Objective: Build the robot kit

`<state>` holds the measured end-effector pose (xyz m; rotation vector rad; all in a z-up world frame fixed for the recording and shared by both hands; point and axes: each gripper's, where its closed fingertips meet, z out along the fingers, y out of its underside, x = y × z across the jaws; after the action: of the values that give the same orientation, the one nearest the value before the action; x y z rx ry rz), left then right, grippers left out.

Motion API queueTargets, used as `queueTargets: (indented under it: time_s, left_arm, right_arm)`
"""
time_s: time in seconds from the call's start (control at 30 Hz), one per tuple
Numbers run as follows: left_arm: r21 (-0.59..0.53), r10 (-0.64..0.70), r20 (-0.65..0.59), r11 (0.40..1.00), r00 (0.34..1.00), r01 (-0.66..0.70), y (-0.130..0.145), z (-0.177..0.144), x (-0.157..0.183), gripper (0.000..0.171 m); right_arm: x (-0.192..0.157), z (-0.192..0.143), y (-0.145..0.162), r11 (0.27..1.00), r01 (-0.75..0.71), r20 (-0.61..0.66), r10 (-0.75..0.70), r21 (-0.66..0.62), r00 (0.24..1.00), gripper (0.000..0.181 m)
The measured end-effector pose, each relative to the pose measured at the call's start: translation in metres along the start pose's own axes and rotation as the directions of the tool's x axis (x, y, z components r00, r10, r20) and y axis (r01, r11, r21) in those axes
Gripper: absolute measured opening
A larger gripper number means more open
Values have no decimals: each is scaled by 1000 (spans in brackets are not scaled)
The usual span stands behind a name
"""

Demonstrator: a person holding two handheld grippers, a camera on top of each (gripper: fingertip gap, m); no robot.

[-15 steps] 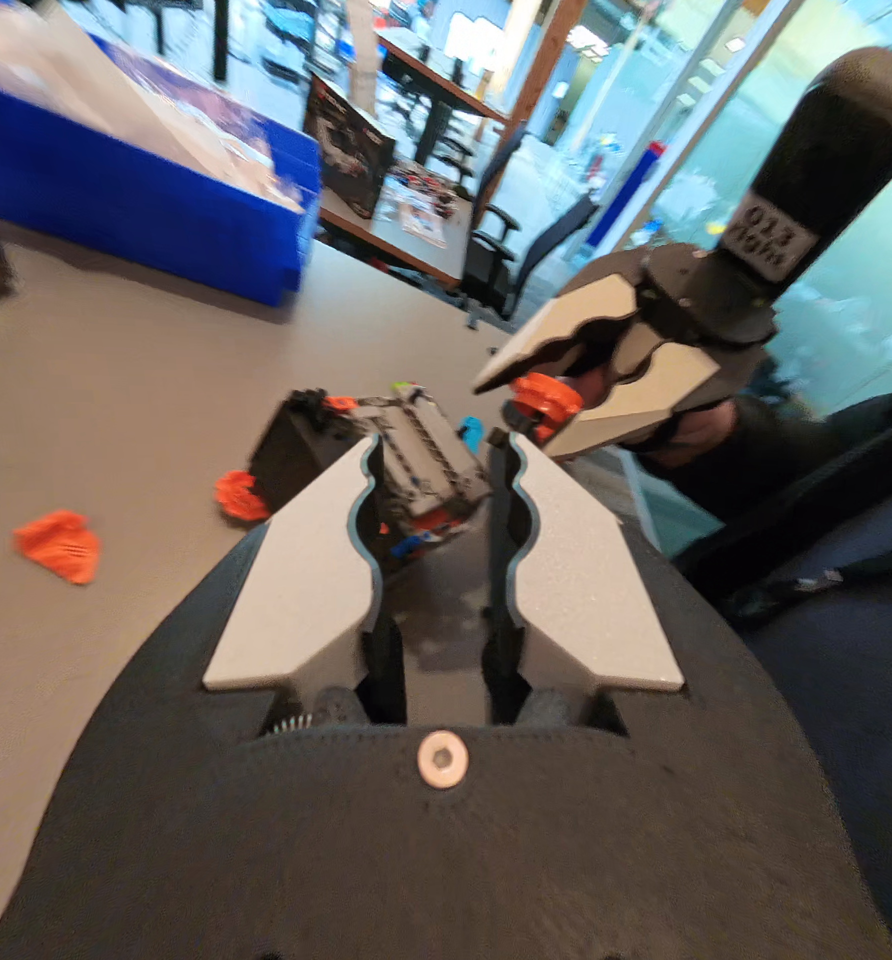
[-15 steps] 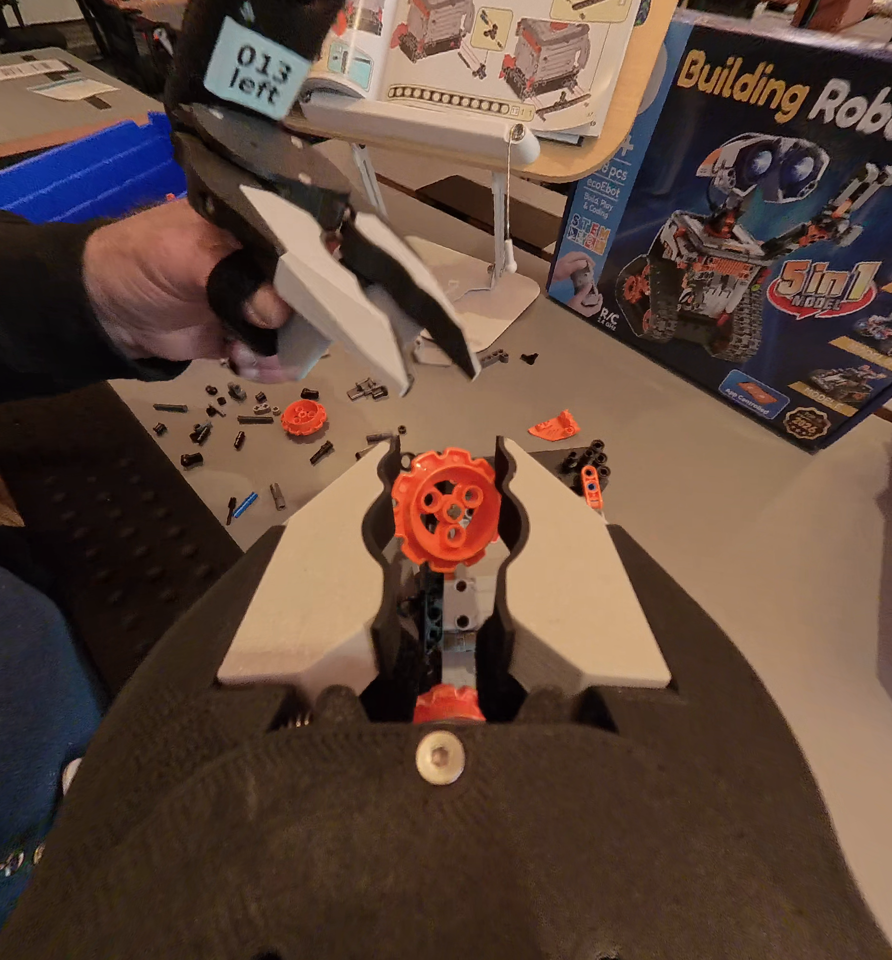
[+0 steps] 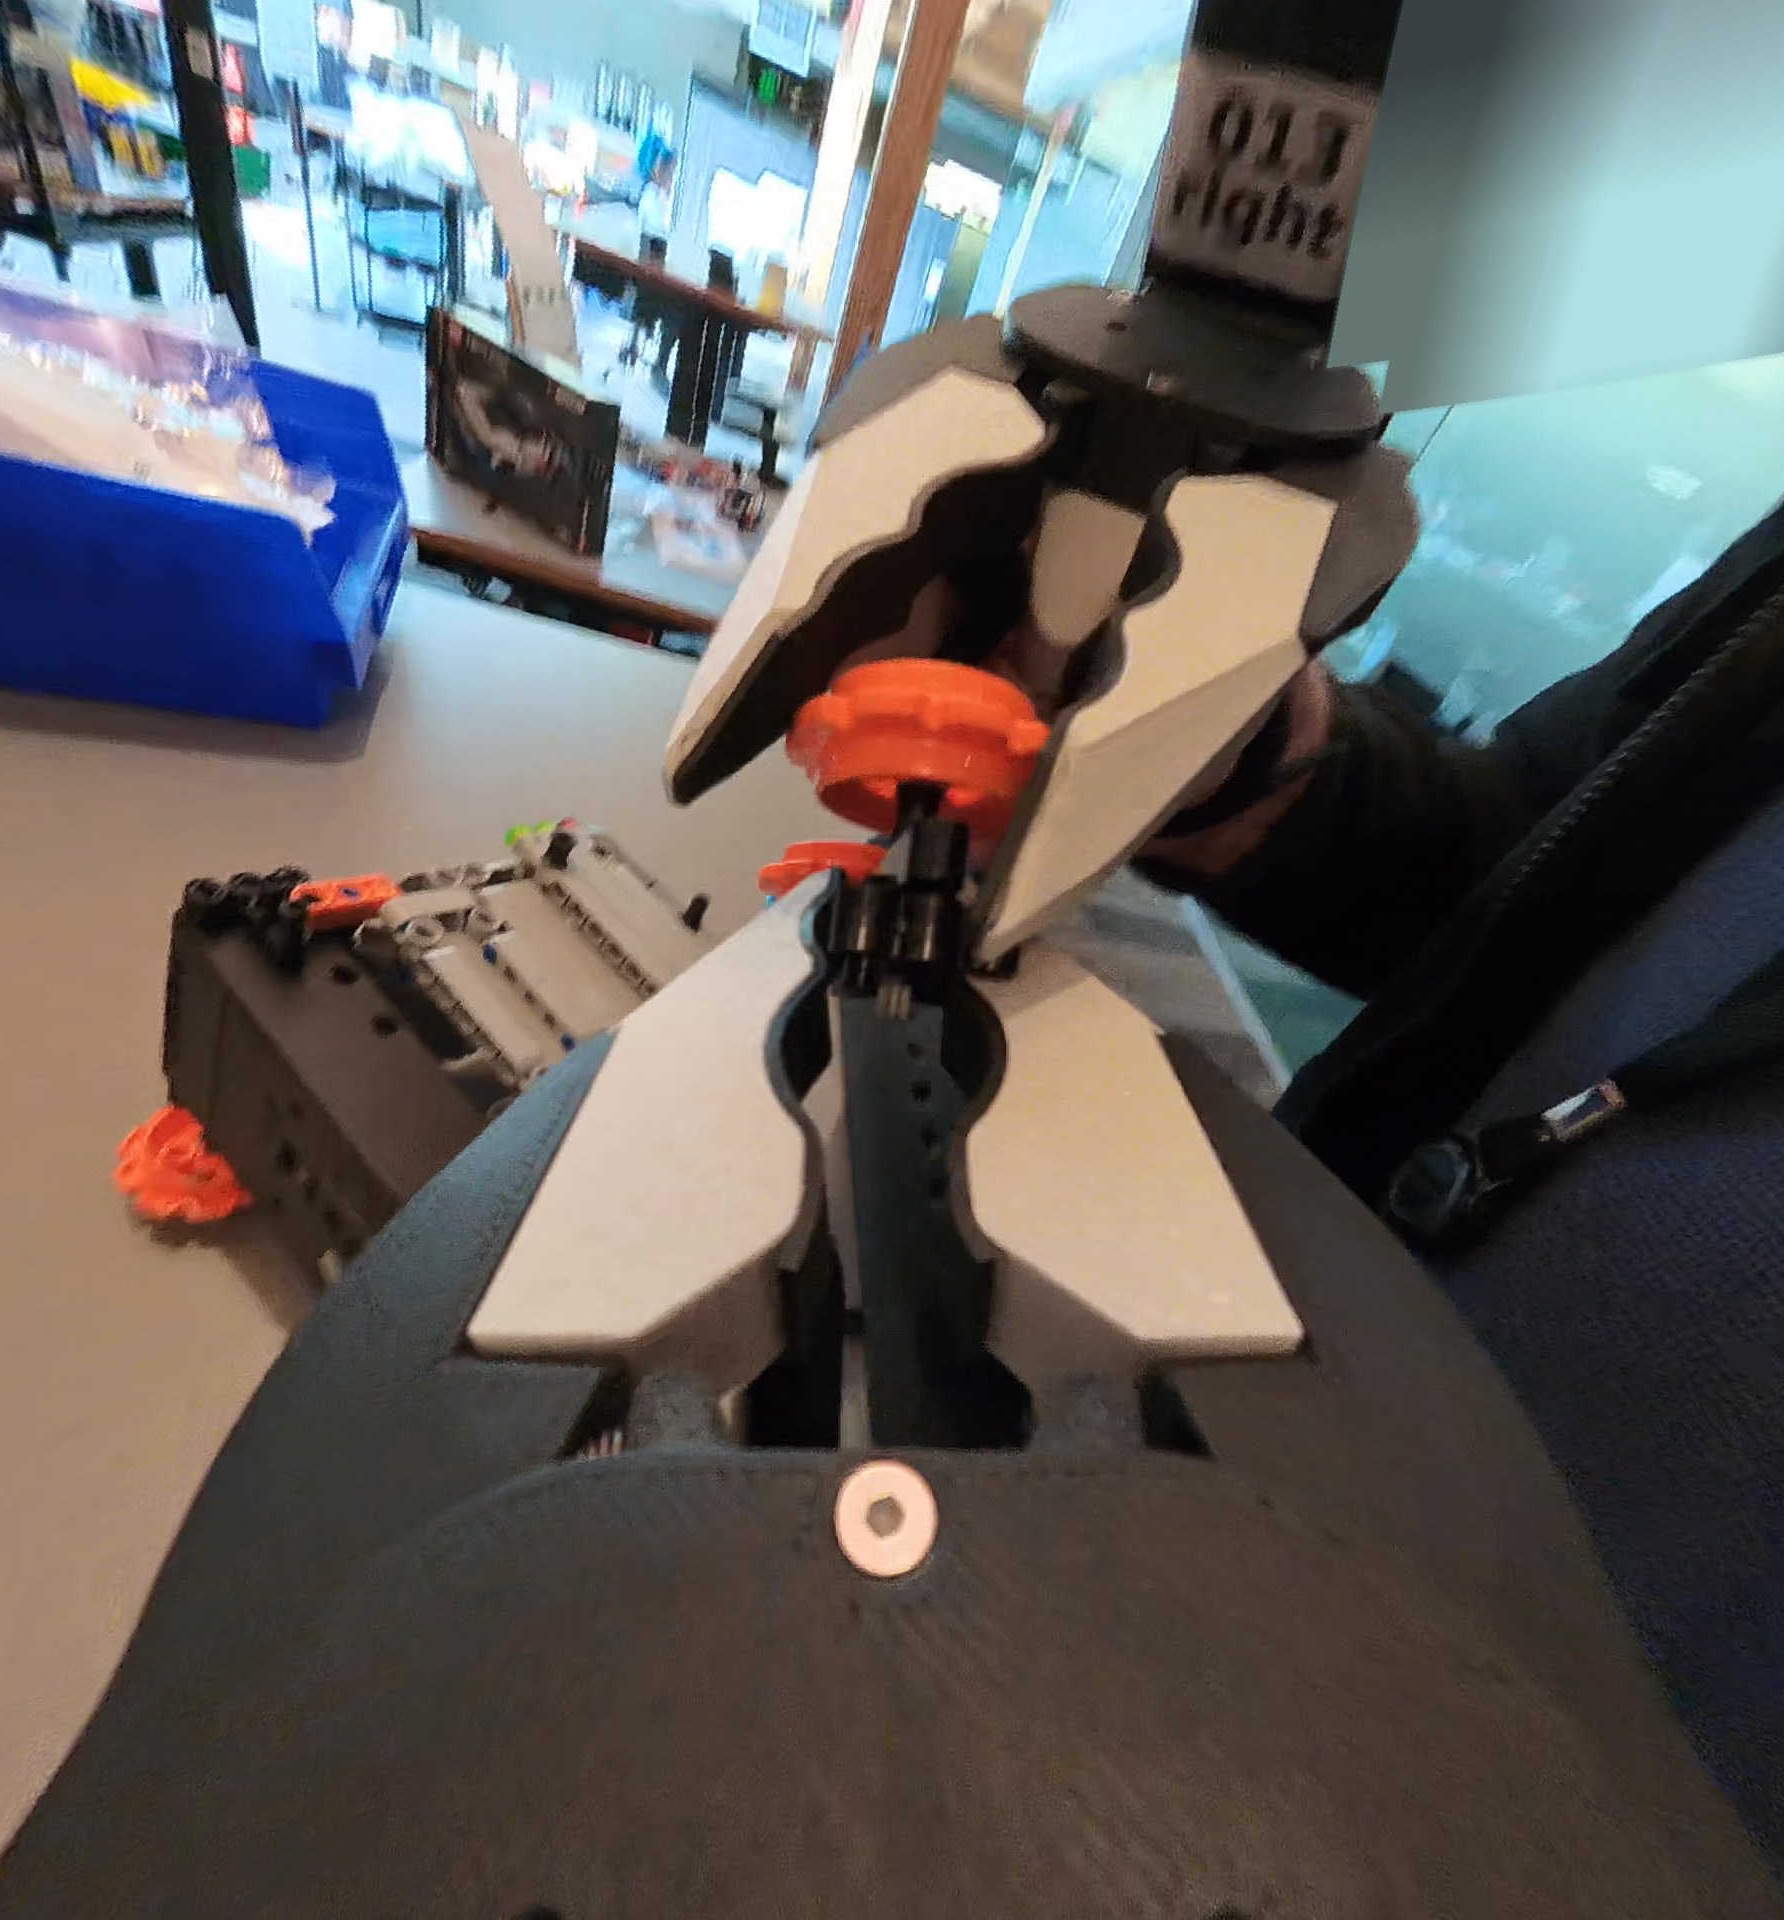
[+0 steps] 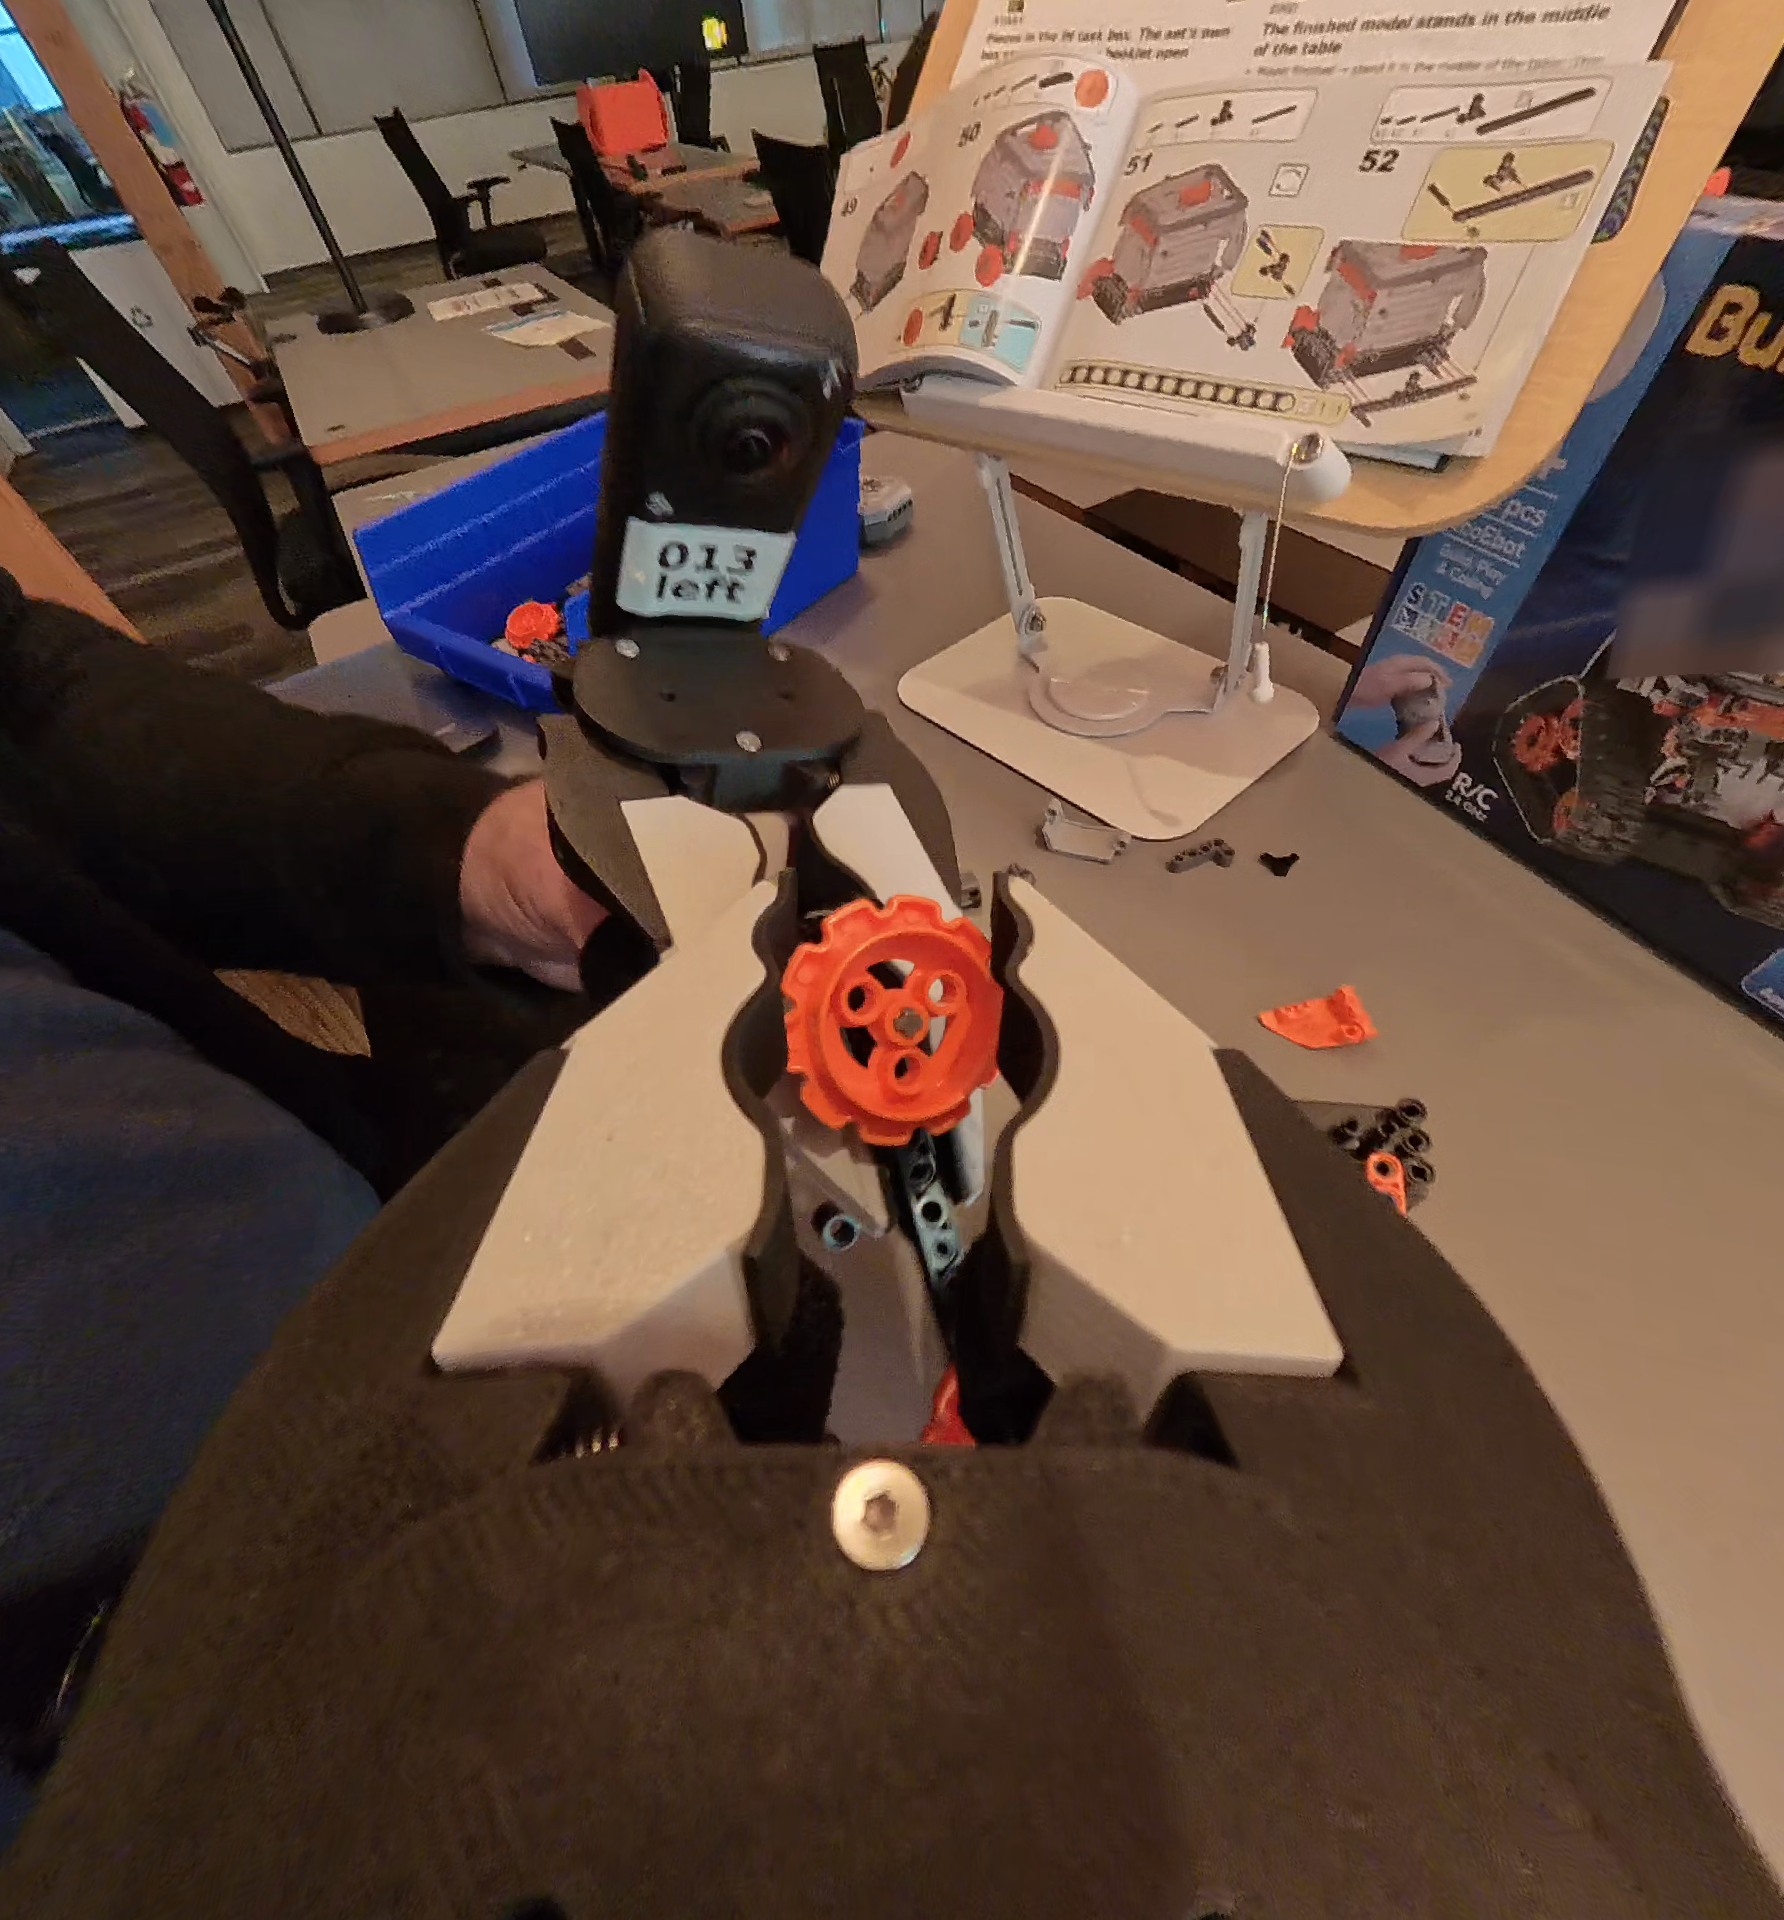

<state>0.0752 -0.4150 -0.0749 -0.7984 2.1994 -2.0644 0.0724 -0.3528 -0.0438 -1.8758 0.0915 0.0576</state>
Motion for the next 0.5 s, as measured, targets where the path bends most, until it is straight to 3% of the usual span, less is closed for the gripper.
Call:
queueTargets:
  time_s: [0.17, 0.3, 0.5]
  left_arm:
    - [130, 34, -10, 991, 999, -33, -13, -1, 4, 7]
    - [235, 21, -7, 972, 1000, -19, -29, -11, 1, 6]
    - [302, 93, 28, 948, 995, -98, -47, -26, 1, 7]
  right_arm:
    - [-1, -2, -9, 1000, 6, 6, -6, 17, 1000, 37]
    - [0, -14, -12, 1000, 12, 5, -12, 16, 1000, 56]
    - [25, -54, 20, 993, -31, 9, 32, -114, 999, 61]
